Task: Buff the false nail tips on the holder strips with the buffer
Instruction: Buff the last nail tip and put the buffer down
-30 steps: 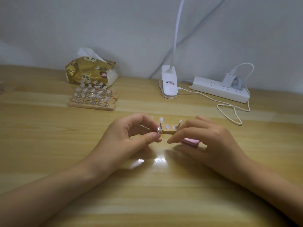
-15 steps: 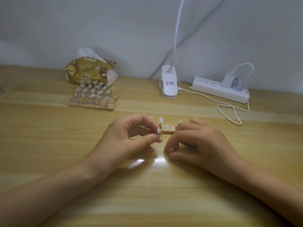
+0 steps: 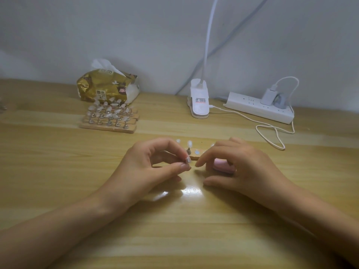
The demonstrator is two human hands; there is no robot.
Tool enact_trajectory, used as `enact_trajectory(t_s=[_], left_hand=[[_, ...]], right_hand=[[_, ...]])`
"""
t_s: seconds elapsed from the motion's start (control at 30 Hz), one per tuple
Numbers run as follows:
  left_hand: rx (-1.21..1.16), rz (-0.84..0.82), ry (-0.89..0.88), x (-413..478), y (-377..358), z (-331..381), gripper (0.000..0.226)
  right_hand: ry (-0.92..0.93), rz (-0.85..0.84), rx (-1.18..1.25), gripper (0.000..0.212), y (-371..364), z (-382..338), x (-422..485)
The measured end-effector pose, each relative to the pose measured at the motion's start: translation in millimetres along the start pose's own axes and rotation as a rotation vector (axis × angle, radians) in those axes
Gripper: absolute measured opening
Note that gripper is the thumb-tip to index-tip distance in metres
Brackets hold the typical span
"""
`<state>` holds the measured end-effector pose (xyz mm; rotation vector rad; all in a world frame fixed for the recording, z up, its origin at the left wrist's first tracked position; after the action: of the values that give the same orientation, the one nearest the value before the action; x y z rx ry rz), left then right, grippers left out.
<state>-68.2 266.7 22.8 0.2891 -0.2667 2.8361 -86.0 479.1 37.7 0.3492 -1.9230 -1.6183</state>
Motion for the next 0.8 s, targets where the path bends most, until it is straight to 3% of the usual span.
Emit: enact_trajectory(t_s=[0.37, 0.53, 0.67, 0.8], left_hand=[[0.003, 0.007, -0.004, 0, -1, -1, 0.006], [-0.031, 0.040, -0.043, 0, -1, 2, 0.020], [-0.015, 0.022, -0.044, 0, 0, 1, 0.008], [-0.012, 0.007, -0.054, 0, -1, 1, 0.003]], right_hand=[[0.007, 0.070, -0.056, 0.015, -1, -5, -2], [0.115, -0.033, 0.178, 0.020, 3, -15, -3], [0.173, -0.124, 0.163, 0.029, 3, -28, -7], [0.142, -0.122, 0.195, 0.015, -1, -31, -7]])
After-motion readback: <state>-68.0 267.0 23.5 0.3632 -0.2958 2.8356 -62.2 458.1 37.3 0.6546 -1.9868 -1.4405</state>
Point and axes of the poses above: each hand's wrist, its own x-axis towards the middle knuckle, its own y-axis out of the back of the hand, z = x × y, the point moved 2 cm from there along x, towards the middle knuckle, and after that the axes turned 15 degrees about -x, right-handed, at the moved point
